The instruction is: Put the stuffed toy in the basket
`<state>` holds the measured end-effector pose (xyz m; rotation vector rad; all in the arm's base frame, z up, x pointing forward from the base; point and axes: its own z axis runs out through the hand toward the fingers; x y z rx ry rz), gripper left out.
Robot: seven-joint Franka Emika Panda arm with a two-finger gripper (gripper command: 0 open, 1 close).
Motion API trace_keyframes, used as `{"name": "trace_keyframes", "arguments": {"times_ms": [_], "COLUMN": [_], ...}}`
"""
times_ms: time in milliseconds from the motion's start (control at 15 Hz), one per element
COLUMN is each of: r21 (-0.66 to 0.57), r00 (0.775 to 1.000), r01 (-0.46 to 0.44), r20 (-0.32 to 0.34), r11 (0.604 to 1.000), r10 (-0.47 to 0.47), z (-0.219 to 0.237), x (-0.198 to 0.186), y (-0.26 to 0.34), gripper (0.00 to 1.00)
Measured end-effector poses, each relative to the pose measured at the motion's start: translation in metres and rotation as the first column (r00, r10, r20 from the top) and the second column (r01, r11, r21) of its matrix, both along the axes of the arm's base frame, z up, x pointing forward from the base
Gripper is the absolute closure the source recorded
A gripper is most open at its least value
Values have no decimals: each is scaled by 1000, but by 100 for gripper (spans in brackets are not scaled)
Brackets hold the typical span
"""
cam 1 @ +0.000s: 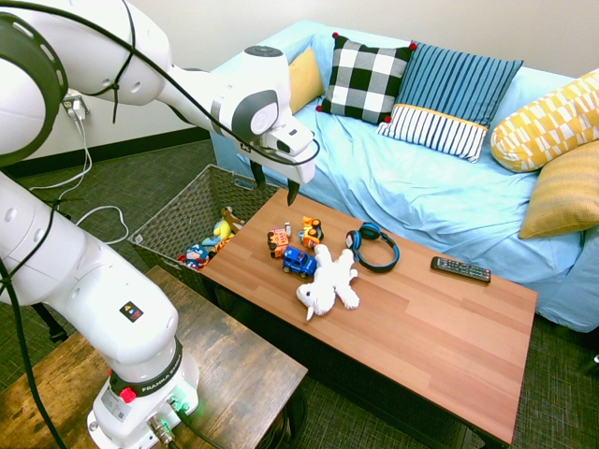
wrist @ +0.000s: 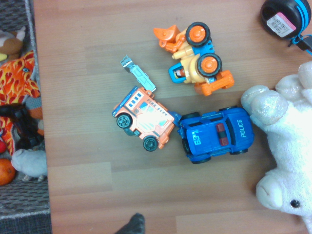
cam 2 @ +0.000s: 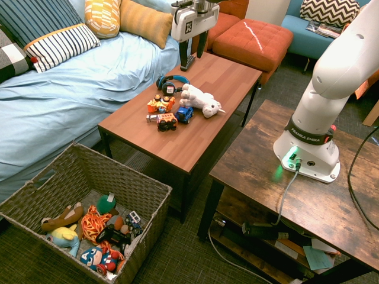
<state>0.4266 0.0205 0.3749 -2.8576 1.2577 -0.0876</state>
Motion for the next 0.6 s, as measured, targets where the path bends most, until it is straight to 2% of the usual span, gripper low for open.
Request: {"name": "trace_keyframes", "arguments": {"times_ms": [267,600], "r21": [-1,-19], "r00": [1000,994], "r01": [18,105], "r20": [5,38], "r11": [1000,994], "r10": [-18,-105], "z": [0,-25], "x": [2,11], "y": [-9,-82], "gripper": [0,0]}}
